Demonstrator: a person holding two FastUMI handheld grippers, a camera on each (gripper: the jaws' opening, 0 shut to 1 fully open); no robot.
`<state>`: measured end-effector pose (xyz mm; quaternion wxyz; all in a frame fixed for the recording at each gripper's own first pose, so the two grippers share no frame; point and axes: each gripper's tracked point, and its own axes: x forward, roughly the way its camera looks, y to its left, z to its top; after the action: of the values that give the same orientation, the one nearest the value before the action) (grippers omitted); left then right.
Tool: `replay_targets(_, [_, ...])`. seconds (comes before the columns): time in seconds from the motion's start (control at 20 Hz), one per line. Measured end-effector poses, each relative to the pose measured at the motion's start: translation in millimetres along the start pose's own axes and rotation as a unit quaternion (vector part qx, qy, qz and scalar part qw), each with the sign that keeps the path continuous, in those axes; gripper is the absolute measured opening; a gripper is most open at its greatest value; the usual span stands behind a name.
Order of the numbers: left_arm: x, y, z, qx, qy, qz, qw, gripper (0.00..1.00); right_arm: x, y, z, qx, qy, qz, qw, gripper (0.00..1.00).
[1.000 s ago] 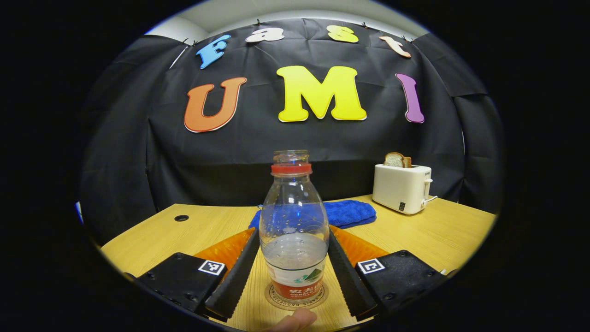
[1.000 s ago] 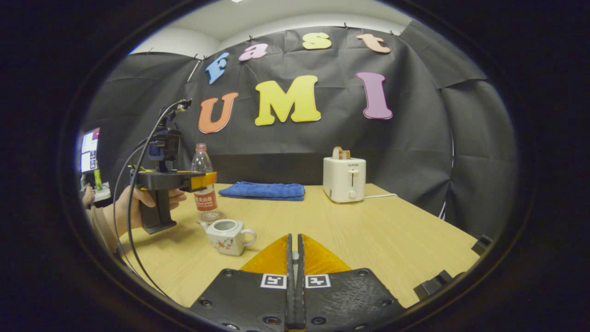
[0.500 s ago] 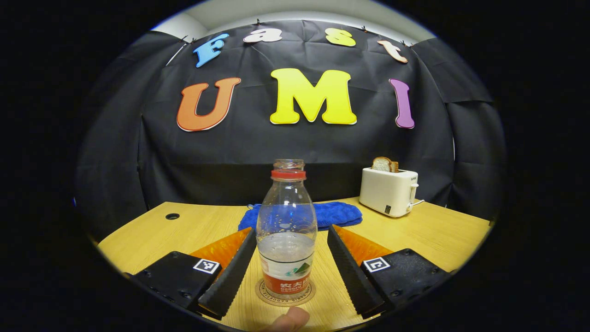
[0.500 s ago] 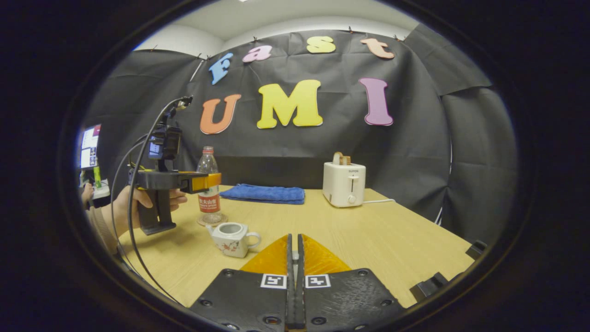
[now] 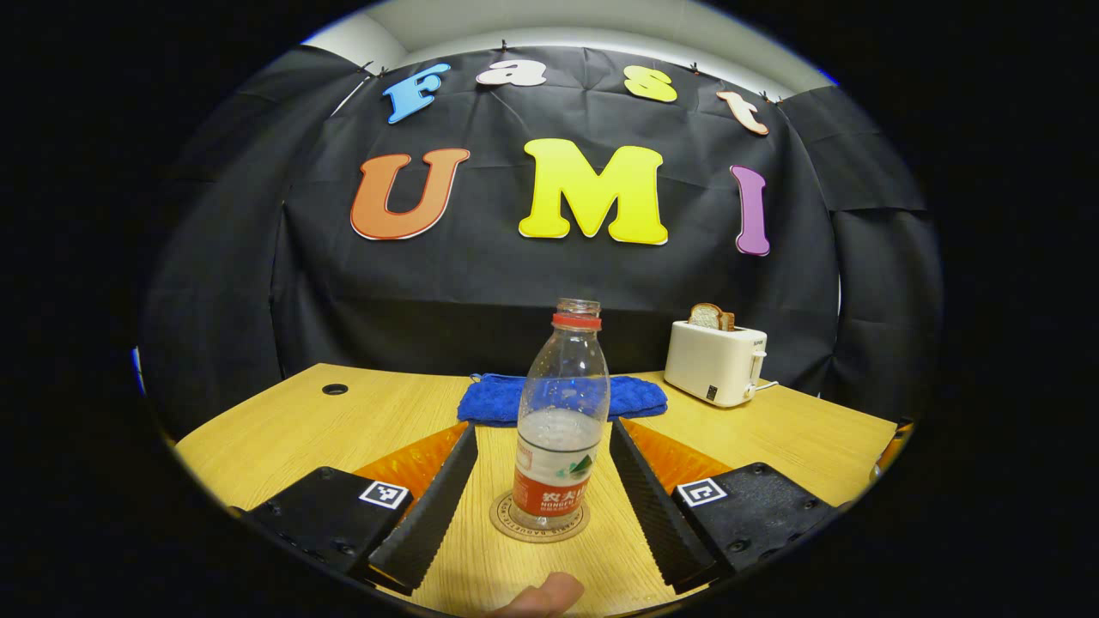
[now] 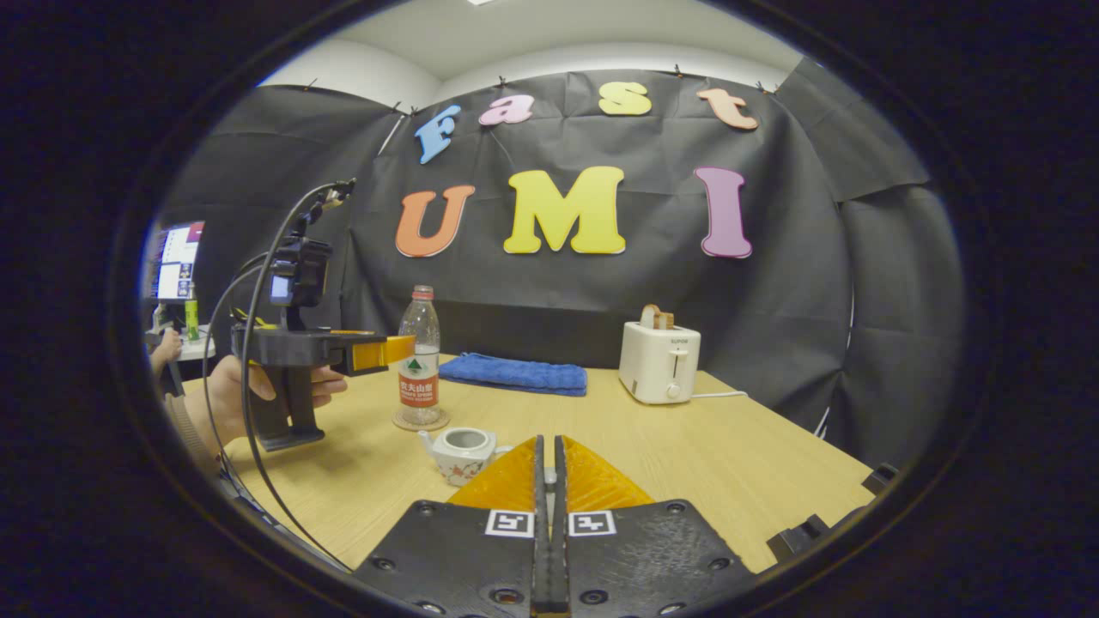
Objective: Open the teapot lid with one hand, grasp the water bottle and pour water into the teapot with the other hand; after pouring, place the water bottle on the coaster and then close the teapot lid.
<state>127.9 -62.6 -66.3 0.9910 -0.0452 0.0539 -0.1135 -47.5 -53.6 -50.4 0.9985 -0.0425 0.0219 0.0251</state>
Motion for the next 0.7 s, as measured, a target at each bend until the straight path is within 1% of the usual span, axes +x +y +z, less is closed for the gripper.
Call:
replay_targets(0.05, [-8.1,5.3,-0.6,0.008,-0.003,0.011,1.000,0.97,1.4,2.8,1.7,-0.002,-0.001,0.000,1.000,0.00])
replay_targets(0.1, [-16.9,13.1,-1.0,0.017,-0.002,0.032,0.999,0.97,3.9,4.2,2.8,-0.005,-0.002,-0.001,1.000,0.00])
replay_targets(0.2, [-35.8,15.4,-4.4,0.014,0.002,0.046,0.999,0.97,10.3,11.5,6.2,-0.003,-0.002,0.004,1.000,0.00])
replay_targets(0.35, [-65.8,11.0,-4.2,-0.014,0.009,0.049,0.999,0.98,20.4,26.2,14.3,0.011,-0.005,0.024,1.000,0.00])
replay_targets(0.45, [-87.0,12.0,-3.3,-0.024,0.015,0.055,0.998,0.97,31.3,29.8,20.8,0.017,-0.011,0.028,0.999,0.00])
replay_targets(0.55, [-108.8,14.4,4.0,-0.021,0.012,0.057,0.998,0.97,43.2,38.2,20.1,0.026,-0.007,0.041,0.999,0.00])
replay_targets(0.7, [-140.4,16.7,19.3,-0.002,0.001,0.052,0.999,0.97,62.7,47.0,15.6,0.050,0.008,0.064,0.997,0.00])
